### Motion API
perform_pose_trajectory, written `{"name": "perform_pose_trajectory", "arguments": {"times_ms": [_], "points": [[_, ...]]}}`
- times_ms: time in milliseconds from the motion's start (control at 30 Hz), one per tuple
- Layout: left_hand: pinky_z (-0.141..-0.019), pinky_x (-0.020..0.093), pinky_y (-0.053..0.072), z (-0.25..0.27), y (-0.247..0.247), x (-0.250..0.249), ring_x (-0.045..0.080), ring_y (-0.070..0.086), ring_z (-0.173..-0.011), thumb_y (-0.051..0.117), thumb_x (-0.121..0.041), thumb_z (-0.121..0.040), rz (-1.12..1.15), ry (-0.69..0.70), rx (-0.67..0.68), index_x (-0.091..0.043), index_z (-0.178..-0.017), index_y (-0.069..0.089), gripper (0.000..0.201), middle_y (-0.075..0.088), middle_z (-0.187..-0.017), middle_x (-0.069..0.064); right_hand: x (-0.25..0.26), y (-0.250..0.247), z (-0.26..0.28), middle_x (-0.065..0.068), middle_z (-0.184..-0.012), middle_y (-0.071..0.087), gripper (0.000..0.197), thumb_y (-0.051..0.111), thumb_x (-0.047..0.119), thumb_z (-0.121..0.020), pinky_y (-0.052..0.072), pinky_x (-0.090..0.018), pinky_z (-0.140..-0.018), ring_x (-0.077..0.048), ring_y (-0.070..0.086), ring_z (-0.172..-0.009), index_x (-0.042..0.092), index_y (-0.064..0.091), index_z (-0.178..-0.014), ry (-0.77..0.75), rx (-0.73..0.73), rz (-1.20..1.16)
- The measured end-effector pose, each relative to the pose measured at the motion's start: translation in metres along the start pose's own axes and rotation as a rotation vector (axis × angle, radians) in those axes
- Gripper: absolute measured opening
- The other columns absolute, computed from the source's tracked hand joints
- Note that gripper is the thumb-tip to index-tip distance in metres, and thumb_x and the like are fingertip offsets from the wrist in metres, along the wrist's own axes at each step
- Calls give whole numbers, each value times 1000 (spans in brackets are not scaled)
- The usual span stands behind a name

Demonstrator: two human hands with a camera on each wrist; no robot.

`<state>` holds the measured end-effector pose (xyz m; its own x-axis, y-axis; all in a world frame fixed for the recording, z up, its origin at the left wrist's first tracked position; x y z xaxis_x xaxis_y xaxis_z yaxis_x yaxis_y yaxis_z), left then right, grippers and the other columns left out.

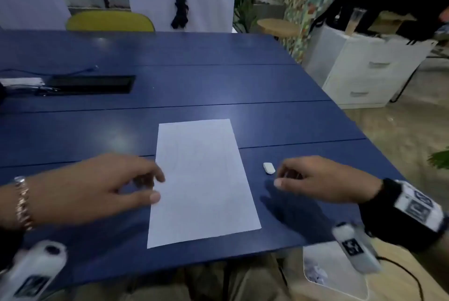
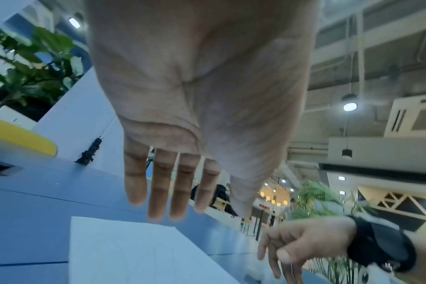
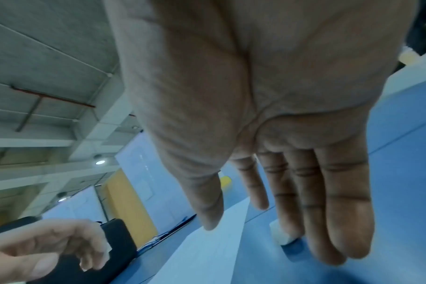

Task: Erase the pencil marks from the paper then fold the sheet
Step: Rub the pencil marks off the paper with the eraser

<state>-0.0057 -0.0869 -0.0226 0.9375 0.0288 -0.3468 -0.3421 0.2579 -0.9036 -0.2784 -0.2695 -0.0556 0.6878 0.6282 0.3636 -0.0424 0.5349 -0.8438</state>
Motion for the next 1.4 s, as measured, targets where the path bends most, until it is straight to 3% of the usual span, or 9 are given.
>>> {"name": "perform_pose_trajectory", "arguments": {"times_ms": [167,400,533,633,767,867,1067,1233,1400], "points": [[-101,33,45,-85,2,-9,8,56,-115,31,-87,-84,-220,-50,-79,-39,-142,47,77,54,-136,-16,-25,3,-51,4,-107,67,59,61,75,-82,60,-41,-86,-15,71,-84,27,55,-114,208,-97,-33],[-124,52,23,-150,54,13,25,14,-159,43,-82,-91,-192,-232,3,-22,-165,16,99,8,-174,0,-14,8,-73,-5,-100,71,27,66,36,-94,57,-36,-74,-23,68,-87,10,67,-100,164,-169,153],[-125,56,18,-153,65,27,26,3,-161,45,-88,-85,-202,-255,54,-33,-166,-2,109,-7,-175,-6,-3,-4,-73,5,-85,76,15,71,37,-91,58,-27,-71,-12,72,-76,22,69,-93,23,-199,13],[-120,56,23,-147,63,26,31,21,-155,52,-93,-74,-257,-216,82,-46,-163,-2,114,12,-173,-4,7,-17,-83,9,-88,75,17,77,40,-88,55,-22,-74,-9,69,-84,23,75,-93,-50,-242,-5],[-112,49,33,-140,65,21,28,36,-135,51,-98,-55,-257,-184,119,-61,-154,20,110,34,-145,-2,25,-17,-108,5,-95,76,21,82,33,-85,48,-15,-75,-12,69,-91,26,80,-104,-120,-254,-12],[-116,52,31,-145,66,11,28,35,-139,53,-101,-46,-174,-141,54,-46,-142,39,111,34,-145,-2,39,-7,-123,5,-97,74,29,84,26,-83,46,-9,-73,-9,67,-84,23,77,-110,-152,-237,-20],[-124,66,2,-153,83,15,27,-11,-160,67,-94,-59,-154,-175,168,-44,-163,-2,135,-10,-174,-10,39,-13,-146,7,-89,70,23,88,26,-79,41,-10,-66,-6,62,-77,21,76,-98,-108,-311,-28],[-121,70,-7,-155,85,22,28,-23,-157,62,-103,-45,-142,-227,195,-55,-157,-14,143,-24,-169,-18,47,-11,-150,6,-91,72,24,87,28,-79,42,-8,-64,-11,66,-84,20,77,-99,-139,-273,27],[-121,70,-7,-154,85,23,28,-23,-157,63,-102,-45,-139,-237,204,-56,-156,-15,143,-25,-169,-17,57,4,-147,5,-83,77,21,89,30,-74,52,-18,-75,-9,71,-79,30,79,-92,-179,-10,-22]]}}
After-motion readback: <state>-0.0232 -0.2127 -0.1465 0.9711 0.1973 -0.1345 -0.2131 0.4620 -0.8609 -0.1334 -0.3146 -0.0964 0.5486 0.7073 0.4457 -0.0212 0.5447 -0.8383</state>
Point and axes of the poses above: each hand's wrist, its own z-axis away from the middle knuckle, its own y-axis out of the palm, x = y × z, the point moved 9 cm from there along -z, towards the middle knuckle
